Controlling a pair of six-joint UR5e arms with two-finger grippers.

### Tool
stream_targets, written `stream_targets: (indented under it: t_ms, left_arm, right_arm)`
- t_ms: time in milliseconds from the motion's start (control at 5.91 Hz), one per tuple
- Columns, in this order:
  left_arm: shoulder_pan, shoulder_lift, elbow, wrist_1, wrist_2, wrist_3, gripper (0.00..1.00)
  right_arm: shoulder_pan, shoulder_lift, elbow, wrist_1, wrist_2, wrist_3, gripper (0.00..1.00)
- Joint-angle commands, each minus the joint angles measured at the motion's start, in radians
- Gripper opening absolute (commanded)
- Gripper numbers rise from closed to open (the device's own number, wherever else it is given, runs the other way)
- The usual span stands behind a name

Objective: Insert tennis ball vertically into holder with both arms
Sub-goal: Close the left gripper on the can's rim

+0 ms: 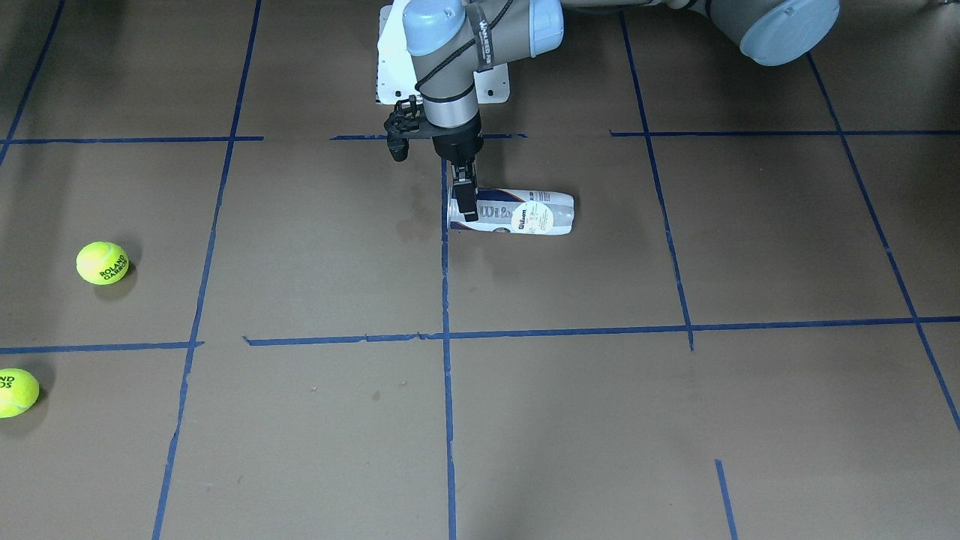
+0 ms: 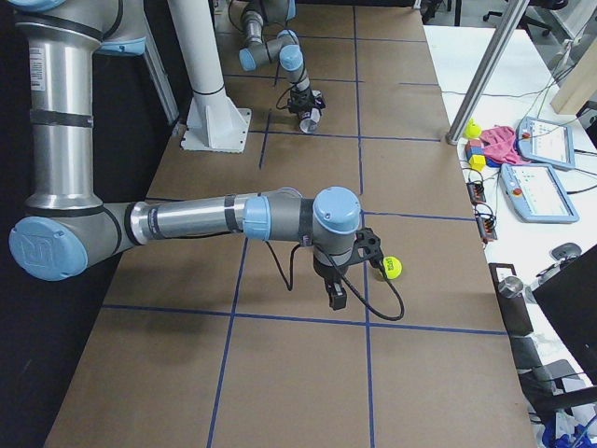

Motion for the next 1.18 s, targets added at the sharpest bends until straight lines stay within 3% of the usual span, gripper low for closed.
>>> stream_targets:
  t_ms: [0, 507, 1015]
  left_arm:
    - [0.0, 0.002, 0.061, -0.06, 0.0, -0.003, 0.99]
    - [0.002, 0.008, 0.077, -0.081, -0.001, -0.02, 0.98]
    - [0.002, 0.008, 0.076, -0.097, 0.0, -0.021, 0.8]
  right_arm:
    - [0.0, 0.0, -0.005, 0.001, 0.0, 0.0, 1.0]
    - [-0.001, 0.0, -0.005, 0.001, 0.0, 0.0, 1.0]
    - [-0.001, 0.002, -0.006, 0.001, 0.0, 0.0, 1.0]
